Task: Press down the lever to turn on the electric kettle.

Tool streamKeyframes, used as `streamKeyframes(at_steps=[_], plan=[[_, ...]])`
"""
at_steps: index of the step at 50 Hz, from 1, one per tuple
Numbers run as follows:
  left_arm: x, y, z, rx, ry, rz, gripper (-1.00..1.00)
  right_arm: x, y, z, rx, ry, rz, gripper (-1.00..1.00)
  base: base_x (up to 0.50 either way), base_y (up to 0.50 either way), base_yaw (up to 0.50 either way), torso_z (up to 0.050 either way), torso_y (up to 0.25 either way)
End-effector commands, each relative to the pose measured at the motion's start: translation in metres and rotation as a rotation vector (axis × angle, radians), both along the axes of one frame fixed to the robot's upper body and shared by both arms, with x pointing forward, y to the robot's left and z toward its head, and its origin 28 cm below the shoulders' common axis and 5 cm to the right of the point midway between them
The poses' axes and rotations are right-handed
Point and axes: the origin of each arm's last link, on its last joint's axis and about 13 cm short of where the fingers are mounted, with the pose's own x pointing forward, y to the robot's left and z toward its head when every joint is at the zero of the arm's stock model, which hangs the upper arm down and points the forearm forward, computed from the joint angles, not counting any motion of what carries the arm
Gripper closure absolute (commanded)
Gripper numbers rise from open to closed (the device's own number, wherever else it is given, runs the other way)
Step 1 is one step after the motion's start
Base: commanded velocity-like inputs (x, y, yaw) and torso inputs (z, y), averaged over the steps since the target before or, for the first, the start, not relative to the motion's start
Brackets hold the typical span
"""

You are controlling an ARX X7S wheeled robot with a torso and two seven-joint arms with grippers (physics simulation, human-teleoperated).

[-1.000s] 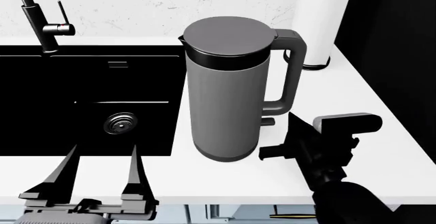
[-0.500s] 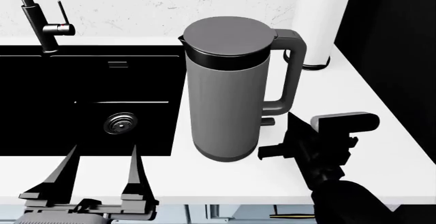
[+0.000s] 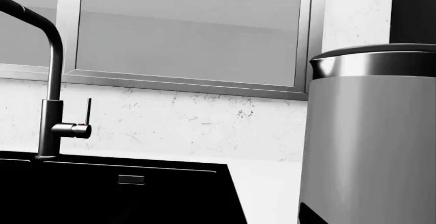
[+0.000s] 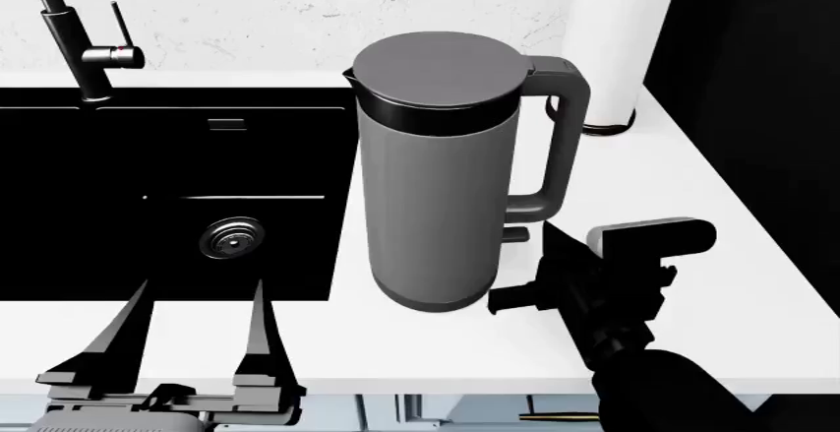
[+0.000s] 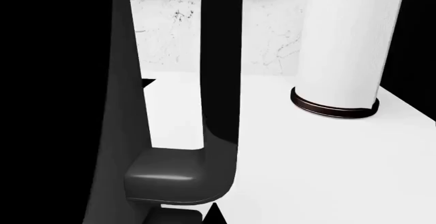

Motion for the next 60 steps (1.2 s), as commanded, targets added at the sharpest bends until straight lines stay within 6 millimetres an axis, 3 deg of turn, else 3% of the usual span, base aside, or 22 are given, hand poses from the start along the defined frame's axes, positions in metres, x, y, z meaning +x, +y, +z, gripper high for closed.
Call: streamKeyframes(at_steps=[1,60], plan=[[0.000,0.000,0.000,-0.001,0.000,0.001,-1.00,-0.004,0.001,0.001,0.017,0.012,0.036,1.00,0.00,0.00,0.00,0.000,0.000],[0.000,0.001,0.001,-0.006,0.000,0.001,-1.00,0.006,0.013,0.002,0.010,0.017,0.065,1.00,0.00,0.00,0.00,0.000,0.000]])
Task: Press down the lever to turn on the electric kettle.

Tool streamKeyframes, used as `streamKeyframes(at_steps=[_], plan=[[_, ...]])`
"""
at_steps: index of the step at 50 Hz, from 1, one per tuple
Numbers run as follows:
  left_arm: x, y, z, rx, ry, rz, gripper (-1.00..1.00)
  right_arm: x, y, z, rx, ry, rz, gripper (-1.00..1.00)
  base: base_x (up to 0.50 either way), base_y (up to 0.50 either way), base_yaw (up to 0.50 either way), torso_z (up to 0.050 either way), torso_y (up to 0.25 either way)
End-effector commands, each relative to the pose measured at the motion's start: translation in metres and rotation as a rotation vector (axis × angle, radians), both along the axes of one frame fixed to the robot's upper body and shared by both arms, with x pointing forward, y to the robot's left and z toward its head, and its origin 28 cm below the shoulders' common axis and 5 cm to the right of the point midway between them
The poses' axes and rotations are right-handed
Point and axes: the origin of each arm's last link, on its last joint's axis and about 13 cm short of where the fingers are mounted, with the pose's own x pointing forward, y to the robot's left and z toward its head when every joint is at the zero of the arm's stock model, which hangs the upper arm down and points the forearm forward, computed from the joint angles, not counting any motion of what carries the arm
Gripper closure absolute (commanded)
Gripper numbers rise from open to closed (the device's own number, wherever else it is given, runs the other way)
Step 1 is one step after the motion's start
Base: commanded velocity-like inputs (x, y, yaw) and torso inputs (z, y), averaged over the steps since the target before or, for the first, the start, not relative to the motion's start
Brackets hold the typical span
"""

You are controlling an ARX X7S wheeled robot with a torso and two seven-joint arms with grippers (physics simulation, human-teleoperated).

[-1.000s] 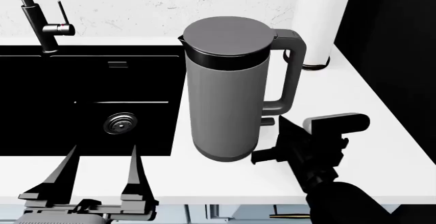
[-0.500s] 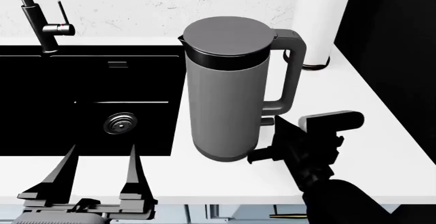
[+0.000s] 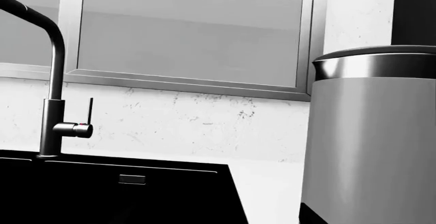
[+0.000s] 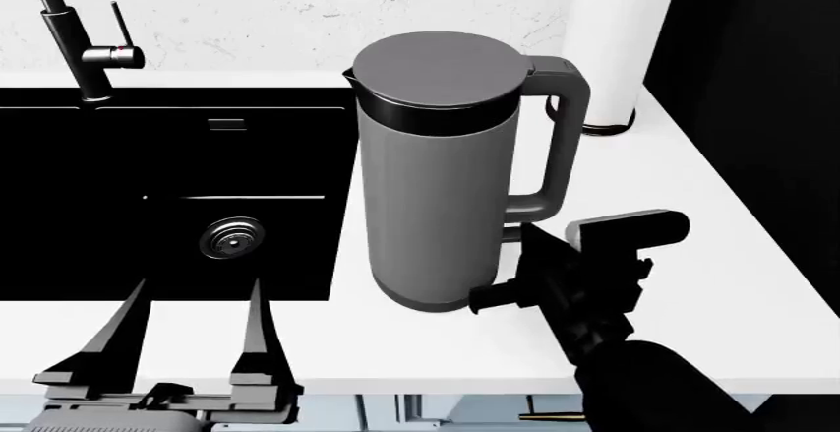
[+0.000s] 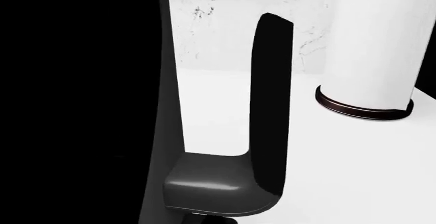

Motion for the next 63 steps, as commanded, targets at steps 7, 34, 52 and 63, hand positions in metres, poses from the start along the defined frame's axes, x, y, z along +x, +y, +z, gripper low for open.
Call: streamKeyframes(at_steps=[7,34,52,63], plan=[[-0.001,0.000,0.000,-0.001,-0.001,0.000,-1.00,0.001,0.003,-0.001,-0.002,0.003,0.012,1.00,0.00,0.00,0.00,0.000,0.000],[0.000,0.001,0.000,-0.002,-0.001,0.002,-1.00,0.009,0.003,-0.015,-0.007,0.049,0.008,1.00,0.00,0.00,0.00,0.000,0.000],[0.000,0.001,0.001,-0.003,-0.002,0.003,-1.00,0.017,0.001,-0.016,0.005,0.053,-0.009,1.00,0.00,0.00,0.00,0.000,0.000],[0.000,0.001,0.001,-0.004,-0.001,0.003,-1.00,0.017,0.001,-0.031,-0.006,0.099,-0.004,1.00,0.00,0.00,0.00,0.000,0.000]])
